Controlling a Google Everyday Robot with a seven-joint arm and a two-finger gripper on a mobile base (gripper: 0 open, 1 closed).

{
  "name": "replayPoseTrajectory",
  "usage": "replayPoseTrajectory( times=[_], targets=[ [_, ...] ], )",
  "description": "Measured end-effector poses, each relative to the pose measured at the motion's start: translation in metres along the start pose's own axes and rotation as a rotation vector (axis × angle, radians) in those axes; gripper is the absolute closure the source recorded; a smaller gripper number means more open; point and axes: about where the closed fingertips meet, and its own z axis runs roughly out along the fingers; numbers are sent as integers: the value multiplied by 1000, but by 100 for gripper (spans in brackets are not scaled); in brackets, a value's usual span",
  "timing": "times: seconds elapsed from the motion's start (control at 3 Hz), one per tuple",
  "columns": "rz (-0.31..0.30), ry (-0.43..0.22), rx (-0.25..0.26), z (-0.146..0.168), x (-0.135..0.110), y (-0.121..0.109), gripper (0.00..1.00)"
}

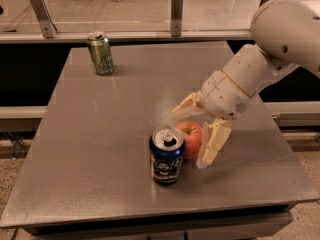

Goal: Move apple near pepsi can

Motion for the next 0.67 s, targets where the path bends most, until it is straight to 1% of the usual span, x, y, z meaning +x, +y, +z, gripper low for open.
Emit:
replayPoseTrajectory(
  times=[0.33,0.67],
  targets=[
    [0,11,18,-9,5,0,0],
    [0,11,18,-9,5,0,0]
  ],
)
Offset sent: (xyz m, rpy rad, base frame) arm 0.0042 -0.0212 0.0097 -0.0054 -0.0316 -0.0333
